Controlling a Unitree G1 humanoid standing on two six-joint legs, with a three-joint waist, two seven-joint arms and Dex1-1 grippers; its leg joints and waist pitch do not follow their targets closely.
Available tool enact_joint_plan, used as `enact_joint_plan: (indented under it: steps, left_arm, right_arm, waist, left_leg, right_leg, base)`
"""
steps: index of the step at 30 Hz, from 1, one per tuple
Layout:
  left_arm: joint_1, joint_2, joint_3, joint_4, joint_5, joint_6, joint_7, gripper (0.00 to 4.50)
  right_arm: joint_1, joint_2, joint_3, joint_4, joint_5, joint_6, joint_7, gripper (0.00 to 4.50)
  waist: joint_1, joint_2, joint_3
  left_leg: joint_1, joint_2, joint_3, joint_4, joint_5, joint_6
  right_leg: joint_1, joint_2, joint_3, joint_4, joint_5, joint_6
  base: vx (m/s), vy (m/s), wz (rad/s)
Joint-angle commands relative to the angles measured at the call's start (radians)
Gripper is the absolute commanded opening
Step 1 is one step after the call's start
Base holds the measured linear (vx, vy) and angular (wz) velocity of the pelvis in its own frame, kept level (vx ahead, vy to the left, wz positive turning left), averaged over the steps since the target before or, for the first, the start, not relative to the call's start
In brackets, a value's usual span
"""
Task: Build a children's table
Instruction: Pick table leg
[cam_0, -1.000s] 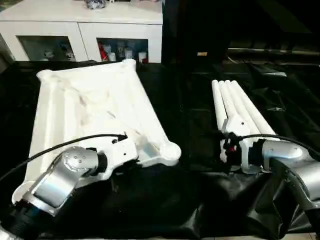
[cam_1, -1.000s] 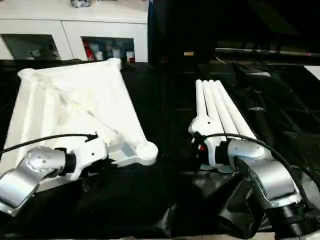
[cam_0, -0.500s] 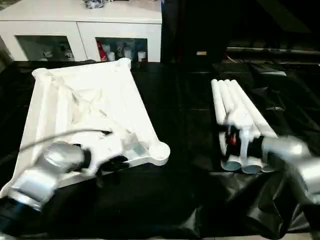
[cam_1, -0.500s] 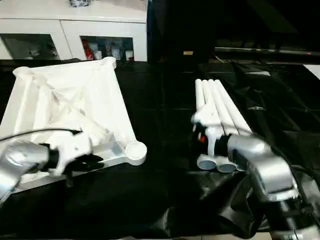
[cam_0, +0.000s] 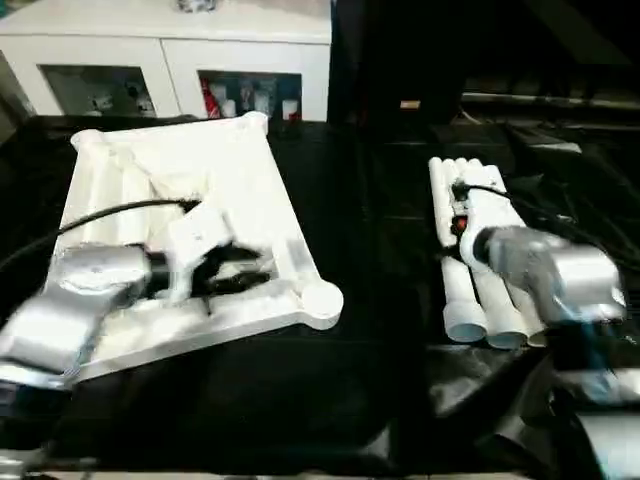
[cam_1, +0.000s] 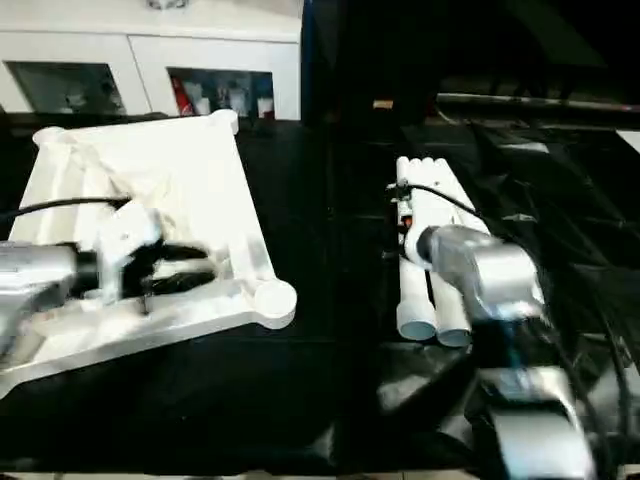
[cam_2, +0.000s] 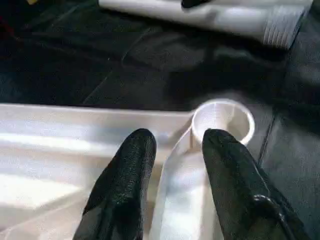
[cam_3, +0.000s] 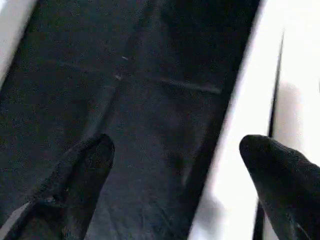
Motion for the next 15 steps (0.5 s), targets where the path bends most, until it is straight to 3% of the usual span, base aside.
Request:
enact_joint_plan:
  steps: [1,7,10,14,15]
  left_arm:
    - [0.01,-0.011,-0.024,-0.067,-0.028,0.043,0.0,2.31]
    - [0.012,-0.019,-0.054,-0.097,-0.02,0.066,-0.001,2.9]
    - [0.01,-0.02,-0.058,-0.107,-0.017,0.074,0.002,3.13]
    - [0.011,-0.008,-0.06,-0.12,-0.017,0.087,0.005,3.37]
    - [0.013,-0.003,-0.059,-0.124,-0.017,0.089,0.005,3.61]
  right_arm:
    - [-0.035,0.009,-0.043,0.069,-0.026,0.028,-0.06,4.5]
    - [-0.056,0.022,-0.041,0.127,-0.03,0.067,-0.084,4.5]
    - [-0.063,0.034,-0.051,0.148,-0.021,0.068,-0.084,4.5]
    - [-0.069,0.045,-0.054,0.167,-0.015,0.075,-0.075,4.5]
    - [-0.07,0.046,-0.052,0.171,-0.011,0.082,-0.068,4.5]
  waist:
    - [0.006,-0.001,-0.069]
    - [0.01,-0.009,-0.063]
    - [0.011,-0.005,-0.061]
    - [0.012,-0.006,-0.061]
    - [0.013,-0.007,-0.062]
  left_leg:
    - [0.004,0.068,-0.016,-0.082,0.002,-0.018]
    - [0.004,0.067,-0.01,-0.084,-0.055,-0.026]
    - [0.007,0.068,-0.009,-0.085,-0.079,-0.035]
    - [0.005,0.068,-0.01,-0.087,-0.082,-0.041]
    - [0.005,0.068,-0.011,-0.086,-0.078,-0.04]
  right_leg:
    - [0.058,-0.086,0.054,-0.05,-0.068,-0.267]
    - [0.055,-0.084,0.056,-0.061,-0.175,-0.234]
    - [0.05,-0.085,0.057,-0.065,-0.217,-0.221]
    - [0.05,-0.084,0.056,-0.064,-0.221,-0.211]
    - [0.05,-0.083,0.055,-0.063,-0.212,-0.21]
  base:
    - [0.0,0.0,0.0]
    - [0.0,0.0,0.0]
    - [0.0,0.0,0.0]
    - [0.0,0.0,0.0]
    - [0.0,0.0,0.0]
